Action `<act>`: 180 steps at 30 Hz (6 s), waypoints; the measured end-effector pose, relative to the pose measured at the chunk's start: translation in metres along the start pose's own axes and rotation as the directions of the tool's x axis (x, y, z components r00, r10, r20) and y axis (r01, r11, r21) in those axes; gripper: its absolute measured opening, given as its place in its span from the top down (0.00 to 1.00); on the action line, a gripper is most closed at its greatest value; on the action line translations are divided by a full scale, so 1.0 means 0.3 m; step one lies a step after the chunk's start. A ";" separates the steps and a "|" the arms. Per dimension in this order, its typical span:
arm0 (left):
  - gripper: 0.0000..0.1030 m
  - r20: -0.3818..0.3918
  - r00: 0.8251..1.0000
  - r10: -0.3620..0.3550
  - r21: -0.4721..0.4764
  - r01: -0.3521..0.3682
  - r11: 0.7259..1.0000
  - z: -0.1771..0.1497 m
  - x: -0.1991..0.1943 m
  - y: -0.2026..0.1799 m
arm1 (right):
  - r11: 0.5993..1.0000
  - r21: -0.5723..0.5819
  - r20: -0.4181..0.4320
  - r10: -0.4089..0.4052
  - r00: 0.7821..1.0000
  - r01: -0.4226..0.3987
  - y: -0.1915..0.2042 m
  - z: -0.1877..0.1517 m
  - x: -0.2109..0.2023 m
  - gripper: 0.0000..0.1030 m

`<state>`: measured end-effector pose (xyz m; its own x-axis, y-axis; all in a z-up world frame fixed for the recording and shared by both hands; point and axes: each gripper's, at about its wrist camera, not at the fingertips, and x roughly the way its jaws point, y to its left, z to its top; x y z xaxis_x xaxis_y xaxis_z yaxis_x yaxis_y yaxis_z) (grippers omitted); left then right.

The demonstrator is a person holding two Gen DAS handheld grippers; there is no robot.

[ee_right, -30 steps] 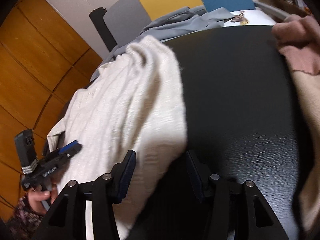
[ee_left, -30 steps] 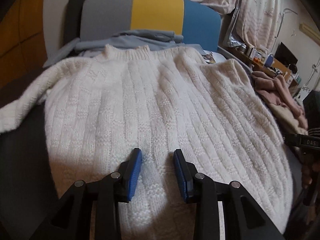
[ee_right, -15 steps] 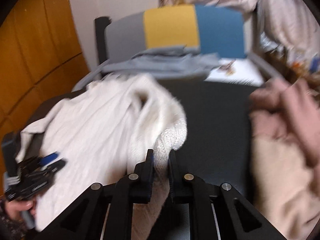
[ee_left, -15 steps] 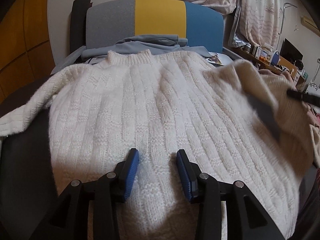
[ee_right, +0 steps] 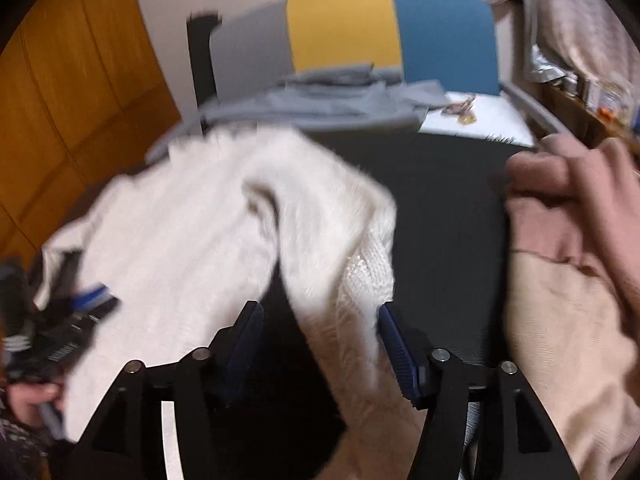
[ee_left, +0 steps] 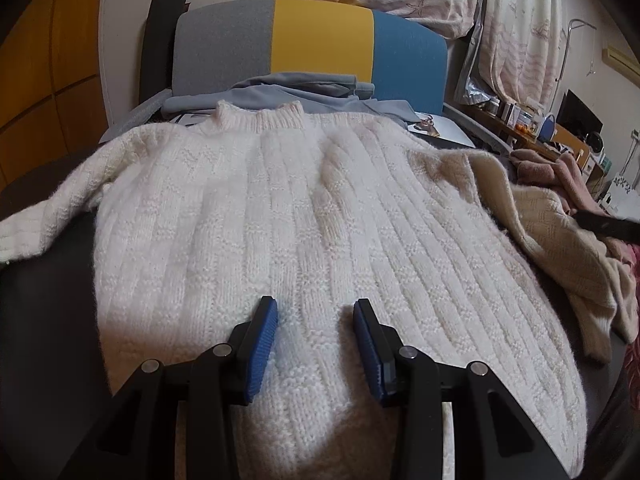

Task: Fold clothes

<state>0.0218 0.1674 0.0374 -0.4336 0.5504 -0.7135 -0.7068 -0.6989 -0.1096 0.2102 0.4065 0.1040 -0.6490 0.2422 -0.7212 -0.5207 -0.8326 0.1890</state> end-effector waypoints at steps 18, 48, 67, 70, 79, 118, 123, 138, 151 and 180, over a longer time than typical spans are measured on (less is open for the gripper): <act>0.61 0.016 1.000 -0.001 -0.003 0.001 1.000 -0.008 0.000 0.002 | 0.991 0.118 -0.191 -0.040 0.981 0.063 -0.139 -0.287 -0.056 0.83; 0.61 0.025 1.000 -0.003 -0.018 0.003 1.000 -0.024 -0.010 -0.009 | 0.951 -0.282 -0.183 -0.184 0.966 0.128 -0.198 -0.021 -0.190 0.35; 0.61 0.021 1.000 0.000 -0.016 0.000 1.000 -0.014 0.002 0.001 | 0.475 -0.576 0.272 -0.657 0.704 0.666 -0.269 0.272 -0.239 0.93; 0.61 0.019 1.000 -0.009 -0.025 0.010 1.000 -0.008 0.007 0.013 | 0.481 -0.559 0.217 -0.702 0.679 0.676 -0.363 0.323 -0.175 0.93; 0.60 0.020 0.999 -0.045 -0.032 0.046 0.998 0.006 0.018 0.040 | 0.565 -0.520 0.002 -0.749 0.662 0.641 -0.582 0.185 0.059 0.91; 0.50 0.088 0.996 -0.016 -0.457 0.054 0.888 -0.194 -0.242 0.329 | 0.977 0.021 -0.114 0.212 0.971 -0.211 0.105 0.035 -0.053 0.95; 0.50 0.066 0.997 -0.027 -0.450 0.054 0.891 -0.199 -0.216 0.311 | 0.986 -0.168 -0.198 -0.053 0.979 0.019 0.118 0.024 0.058 0.79; 0.50 0.118 0.978 0.174 -0.625 -0.063 0.778 -0.312 -0.370 0.503 | 0.654 -0.713 -0.223 0.127 0.966 -0.251 1.045 -0.200 0.069 0.45; 0.50 0.124 0.991 0.050 -0.546 0.026 0.837 -0.259 -0.326 0.419 | 0.843 -0.433 -0.212 0.250 0.945 -0.320 0.854 0.008 0.166 0.88; 0.95 -0.027 0.951 -0.307 -0.393 0.272 0.879 0.019 0.016 0.078 | 0.872 0.292 -0.029 0.418 0.908 -0.393 0.137 0.050 0.380 1.00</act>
<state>0.0000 0.1565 0.0354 -0.1808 0.7256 -0.6639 -0.5195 -0.6437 -0.5620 0.1063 0.4073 0.0396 -0.7910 -0.1430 -0.5949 -0.3611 -0.6759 0.6425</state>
